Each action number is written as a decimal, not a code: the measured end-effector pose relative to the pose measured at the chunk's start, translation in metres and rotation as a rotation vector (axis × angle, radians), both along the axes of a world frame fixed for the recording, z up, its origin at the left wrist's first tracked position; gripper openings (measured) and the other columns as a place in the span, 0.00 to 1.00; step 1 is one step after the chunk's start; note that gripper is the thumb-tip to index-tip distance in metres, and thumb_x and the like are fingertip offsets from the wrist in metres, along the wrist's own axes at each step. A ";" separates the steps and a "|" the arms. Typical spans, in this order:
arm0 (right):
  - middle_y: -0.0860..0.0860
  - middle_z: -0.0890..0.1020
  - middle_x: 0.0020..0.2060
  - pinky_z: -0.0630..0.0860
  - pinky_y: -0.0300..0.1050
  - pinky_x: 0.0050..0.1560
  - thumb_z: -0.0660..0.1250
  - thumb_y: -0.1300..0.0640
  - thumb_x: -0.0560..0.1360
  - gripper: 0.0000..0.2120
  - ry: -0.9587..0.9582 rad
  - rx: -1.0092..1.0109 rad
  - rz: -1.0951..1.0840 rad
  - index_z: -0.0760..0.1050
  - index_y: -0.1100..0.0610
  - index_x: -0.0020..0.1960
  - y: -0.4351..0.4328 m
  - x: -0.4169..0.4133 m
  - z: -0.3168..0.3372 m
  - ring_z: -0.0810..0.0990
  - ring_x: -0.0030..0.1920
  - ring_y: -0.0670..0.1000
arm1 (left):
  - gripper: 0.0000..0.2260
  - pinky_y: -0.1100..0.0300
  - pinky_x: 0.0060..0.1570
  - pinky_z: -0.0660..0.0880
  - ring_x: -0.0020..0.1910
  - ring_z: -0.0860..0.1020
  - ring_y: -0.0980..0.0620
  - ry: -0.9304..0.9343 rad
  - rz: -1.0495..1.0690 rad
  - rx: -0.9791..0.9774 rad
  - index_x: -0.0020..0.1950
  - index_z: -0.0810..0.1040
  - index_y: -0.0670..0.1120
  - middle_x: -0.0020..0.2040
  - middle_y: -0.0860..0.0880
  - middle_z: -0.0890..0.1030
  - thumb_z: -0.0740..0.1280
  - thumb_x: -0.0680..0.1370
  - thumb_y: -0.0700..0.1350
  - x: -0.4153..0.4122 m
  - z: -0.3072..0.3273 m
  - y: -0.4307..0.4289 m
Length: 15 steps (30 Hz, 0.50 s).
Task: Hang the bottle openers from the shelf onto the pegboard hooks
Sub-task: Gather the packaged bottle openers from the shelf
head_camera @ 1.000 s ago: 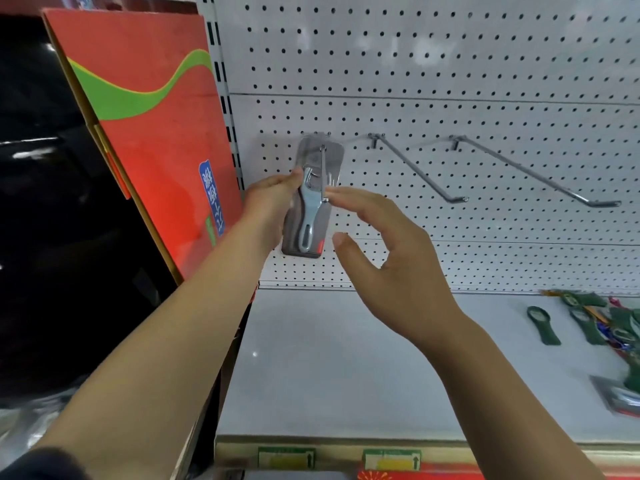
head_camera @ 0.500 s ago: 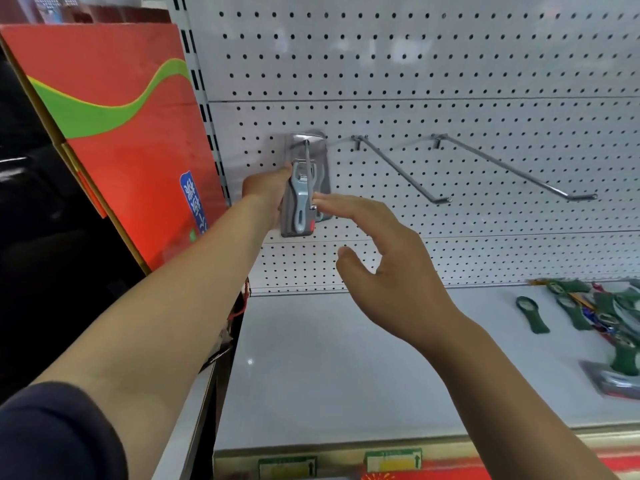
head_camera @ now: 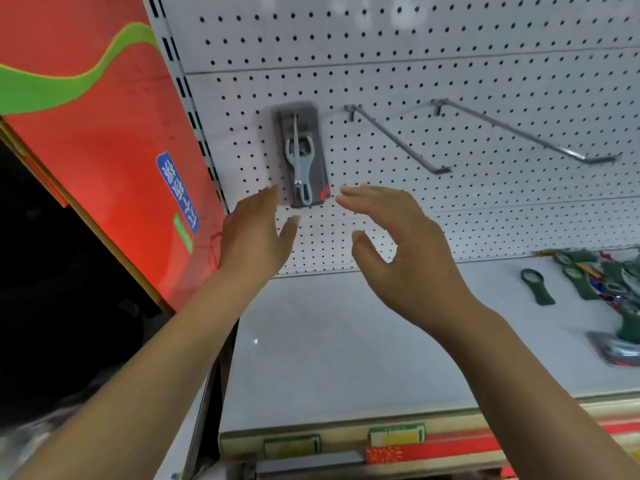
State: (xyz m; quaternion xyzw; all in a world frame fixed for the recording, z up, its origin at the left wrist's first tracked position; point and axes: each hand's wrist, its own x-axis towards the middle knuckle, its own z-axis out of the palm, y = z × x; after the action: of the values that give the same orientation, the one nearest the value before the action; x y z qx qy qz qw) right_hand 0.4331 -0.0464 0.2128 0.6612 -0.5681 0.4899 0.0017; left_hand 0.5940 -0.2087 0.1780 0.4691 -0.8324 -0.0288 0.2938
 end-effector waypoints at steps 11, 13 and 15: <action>0.47 0.70 0.74 0.60 0.39 0.70 0.68 0.52 0.79 0.24 0.041 0.399 -0.262 0.70 0.51 0.74 0.057 -0.065 -0.088 0.64 0.75 0.48 | 0.29 0.47 0.76 0.61 0.78 0.63 0.50 -0.061 -0.222 0.202 0.77 0.67 0.48 0.78 0.51 0.68 0.65 0.80 0.59 -0.025 -0.074 0.114; 0.47 0.70 0.74 0.60 0.40 0.70 0.67 0.50 0.80 0.25 0.042 0.451 -0.298 0.69 0.52 0.75 0.079 -0.082 -0.100 0.63 0.75 0.49 | 0.28 0.47 0.77 0.61 0.78 0.63 0.51 -0.055 -0.243 0.239 0.77 0.68 0.49 0.78 0.52 0.68 0.65 0.80 0.59 -0.045 -0.084 0.136; 0.47 0.69 0.75 0.60 0.39 0.69 0.67 0.49 0.80 0.25 0.028 0.504 -0.331 0.68 0.51 0.75 0.105 -0.104 -0.111 0.63 0.75 0.49 | 0.27 0.49 0.77 0.59 0.78 0.62 0.53 -0.035 -0.266 0.286 0.77 0.68 0.50 0.78 0.53 0.67 0.65 0.80 0.58 -0.068 -0.092 0.159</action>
State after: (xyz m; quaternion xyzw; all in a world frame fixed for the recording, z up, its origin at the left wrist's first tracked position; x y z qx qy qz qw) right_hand 0.3295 0.0590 0.1018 0.5458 -0.7719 0.3174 -0.0747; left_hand 0.5262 -0.0502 0.0859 0.3924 -0.8794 -0.1770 0.2034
